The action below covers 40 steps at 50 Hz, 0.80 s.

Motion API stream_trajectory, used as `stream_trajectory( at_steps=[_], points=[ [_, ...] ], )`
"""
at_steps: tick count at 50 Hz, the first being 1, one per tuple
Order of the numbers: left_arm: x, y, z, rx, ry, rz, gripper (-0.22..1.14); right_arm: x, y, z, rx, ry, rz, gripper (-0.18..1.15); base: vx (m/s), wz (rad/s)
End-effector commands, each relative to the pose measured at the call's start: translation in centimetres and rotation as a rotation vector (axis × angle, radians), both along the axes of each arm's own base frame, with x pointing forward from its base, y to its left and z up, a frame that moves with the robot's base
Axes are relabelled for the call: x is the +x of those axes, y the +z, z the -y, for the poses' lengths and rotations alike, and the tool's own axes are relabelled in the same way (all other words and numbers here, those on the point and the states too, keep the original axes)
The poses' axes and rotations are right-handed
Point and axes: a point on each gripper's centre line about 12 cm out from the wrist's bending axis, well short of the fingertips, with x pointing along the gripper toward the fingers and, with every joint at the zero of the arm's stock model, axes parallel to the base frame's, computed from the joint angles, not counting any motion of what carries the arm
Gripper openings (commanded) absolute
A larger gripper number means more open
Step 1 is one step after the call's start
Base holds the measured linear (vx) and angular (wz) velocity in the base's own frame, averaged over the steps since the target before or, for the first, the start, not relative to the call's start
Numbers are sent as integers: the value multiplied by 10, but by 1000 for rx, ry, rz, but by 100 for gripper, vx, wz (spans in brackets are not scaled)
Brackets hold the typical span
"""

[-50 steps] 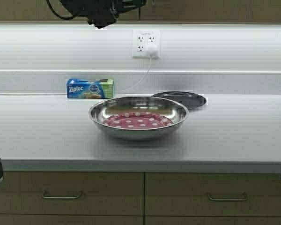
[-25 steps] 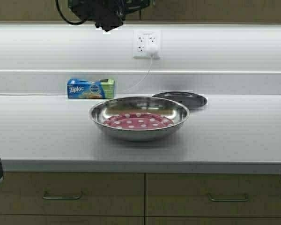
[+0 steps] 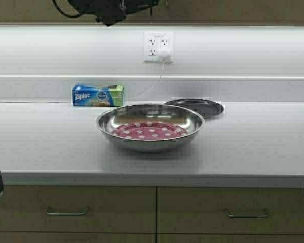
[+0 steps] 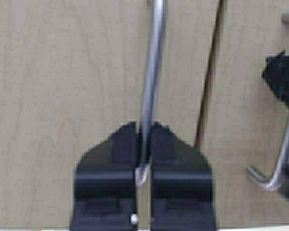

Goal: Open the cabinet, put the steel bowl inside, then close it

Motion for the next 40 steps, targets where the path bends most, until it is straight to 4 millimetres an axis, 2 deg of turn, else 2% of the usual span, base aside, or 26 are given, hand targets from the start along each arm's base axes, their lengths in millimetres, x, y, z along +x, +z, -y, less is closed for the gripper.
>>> stream_trajectory(
  at_steps=[1,22,40],
  points=[
    [-29,32,-14,-16,-25,19,3,-36,25,5,16,30,11,7,2,1],
    [-104,35,-58,64,-67,-74,3,-110,13,45,-55,110,-145,7,-1,0],
    [-154,42,-124,178,-73,-223,3,-142,3,92,-84,114,-256,7,-4,-1]
  ],
)
